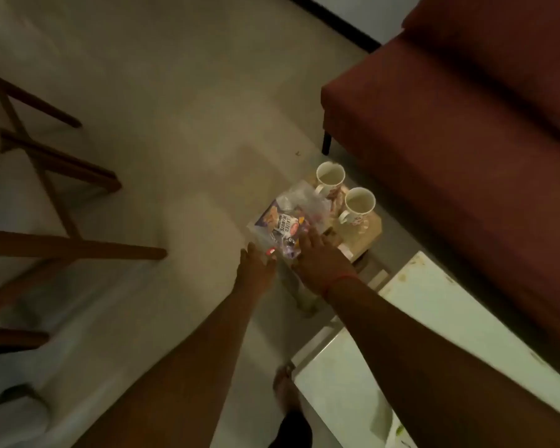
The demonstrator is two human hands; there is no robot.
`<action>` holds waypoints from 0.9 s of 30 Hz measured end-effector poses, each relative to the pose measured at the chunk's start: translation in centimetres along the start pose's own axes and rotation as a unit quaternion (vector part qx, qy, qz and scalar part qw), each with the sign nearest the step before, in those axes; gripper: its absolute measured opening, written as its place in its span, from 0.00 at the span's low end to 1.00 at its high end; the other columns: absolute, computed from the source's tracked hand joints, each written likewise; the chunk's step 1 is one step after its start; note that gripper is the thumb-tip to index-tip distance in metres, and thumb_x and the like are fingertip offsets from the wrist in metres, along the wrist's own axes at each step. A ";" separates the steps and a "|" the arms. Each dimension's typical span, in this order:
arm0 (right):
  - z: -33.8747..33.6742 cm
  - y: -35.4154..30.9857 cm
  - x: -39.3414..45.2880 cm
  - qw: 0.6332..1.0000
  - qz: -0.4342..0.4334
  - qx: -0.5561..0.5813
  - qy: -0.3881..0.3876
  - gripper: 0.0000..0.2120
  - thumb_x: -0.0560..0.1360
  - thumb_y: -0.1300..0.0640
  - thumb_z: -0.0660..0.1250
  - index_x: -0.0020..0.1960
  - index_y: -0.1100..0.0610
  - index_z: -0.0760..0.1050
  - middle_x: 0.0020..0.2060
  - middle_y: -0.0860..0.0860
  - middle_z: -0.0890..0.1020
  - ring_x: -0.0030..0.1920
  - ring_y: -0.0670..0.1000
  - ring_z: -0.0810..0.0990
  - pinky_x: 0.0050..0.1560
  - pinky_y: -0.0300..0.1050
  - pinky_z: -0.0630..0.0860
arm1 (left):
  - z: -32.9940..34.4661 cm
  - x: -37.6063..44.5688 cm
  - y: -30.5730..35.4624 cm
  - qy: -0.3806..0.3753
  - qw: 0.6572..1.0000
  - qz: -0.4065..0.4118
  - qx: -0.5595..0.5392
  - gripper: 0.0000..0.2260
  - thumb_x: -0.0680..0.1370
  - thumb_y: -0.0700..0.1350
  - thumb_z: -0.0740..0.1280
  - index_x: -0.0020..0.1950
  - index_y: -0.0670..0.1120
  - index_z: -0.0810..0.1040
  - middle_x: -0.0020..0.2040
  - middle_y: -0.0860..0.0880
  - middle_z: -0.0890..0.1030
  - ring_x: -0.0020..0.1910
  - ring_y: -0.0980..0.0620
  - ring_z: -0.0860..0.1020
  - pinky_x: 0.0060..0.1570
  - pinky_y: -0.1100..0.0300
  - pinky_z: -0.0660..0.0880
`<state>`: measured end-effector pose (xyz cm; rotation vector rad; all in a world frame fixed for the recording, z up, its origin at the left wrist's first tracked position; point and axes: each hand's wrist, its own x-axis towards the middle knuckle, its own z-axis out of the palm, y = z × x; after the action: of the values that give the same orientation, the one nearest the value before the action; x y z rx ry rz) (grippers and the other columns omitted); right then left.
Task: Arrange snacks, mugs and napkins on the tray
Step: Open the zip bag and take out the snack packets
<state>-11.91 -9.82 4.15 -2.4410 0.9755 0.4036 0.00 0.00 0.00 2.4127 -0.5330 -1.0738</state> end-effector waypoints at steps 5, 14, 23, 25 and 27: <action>1.8 -0.3 9.0 0.999 -0.005 -0.023 -0.023 0.31 0.81 0.48 0.59 0.79 0.58 0.54 0.78 0.62 0.57 0.76 0.63 0.60 0.74 0.56 0.62 | 1.5 7.7 0.3 0.012 0.980 -0.062 -0.188 0.27 0.80 0.47 0.65 0.76 0.40 0.61 0.70 0.38 0.71 0.57 0.45 0.75 0.41 0.73 0.67; 5.5 0.2 15.1 0.997 0.031 0.035 -0.065 0.26 0.80 0.55 0.59 0.76 0.60 0.59 0.73 0.61 0.65 0.71 0.65 0.67 0.69 0.63 0.68 | 2.6 13.6 -0.3 0.016 0.924 -0.149 -0.351 0.16 0.76 0.46 0.72 0.60 0.41 0.75 0.55 0.40 0.79 0.35 0.55 0.75 0.19 0.69 0.69; 5.0 -1.7 11.5 0.974 -0.026 0.205 -0.089 0.41 0.73 0.73 0.61 0.80 0.60 0.45 0.74 0.56 0.62 0.70 0.58 0.67 0.67 0.51 0.70 | 0.4 11.1 1.3 0.012 0.921 -0.062 -0.384 0.13 0.73 0.37 0.69 0.58 0.39 0.78 0.48 0.39 0.84 0.46 0.43 0.83 0.47 0.52 0.80; 4.2 -2.6 9.7 0.961 -0.039 0.265 -0.063 0.38 0.74 0.72 0.60 0.79 0.61 0.48 0.71 0.57 0.65 0.70 0.57 0.67 0.69 0.49 0.68 | -0.9 8.9 1.9 0.038 0.936 -0.017 -0.348 0.14 0.72 0.40 0.68 0.58 0.42 0.78 0.49 0.42 0.84 0.46 0.49 0.84 0.44 0.54 0.81; 3.6 -3.6 7.3 0.944 -0.062 0.323 -0.026 0.35 0.76 0.71 0.60 0.79 0.61 0.49 0.76 0.59 0.61 0.75 0.55 0.62 0.75 0.45 0.61 | -2.3 6.2 2.5 0.073 0.953 0.029 -0.292 0.12 0.73 0.43 0.66 0.57 0.44 0.78 0.45 0.48 0.84 0.37 0.61 0.82 0.33 0.67 0.76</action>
<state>-4.51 -9.77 -0.87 -1.8663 0.7692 0.0769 5.19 -4.69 -0.94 1.9186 -0.1944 -0.8648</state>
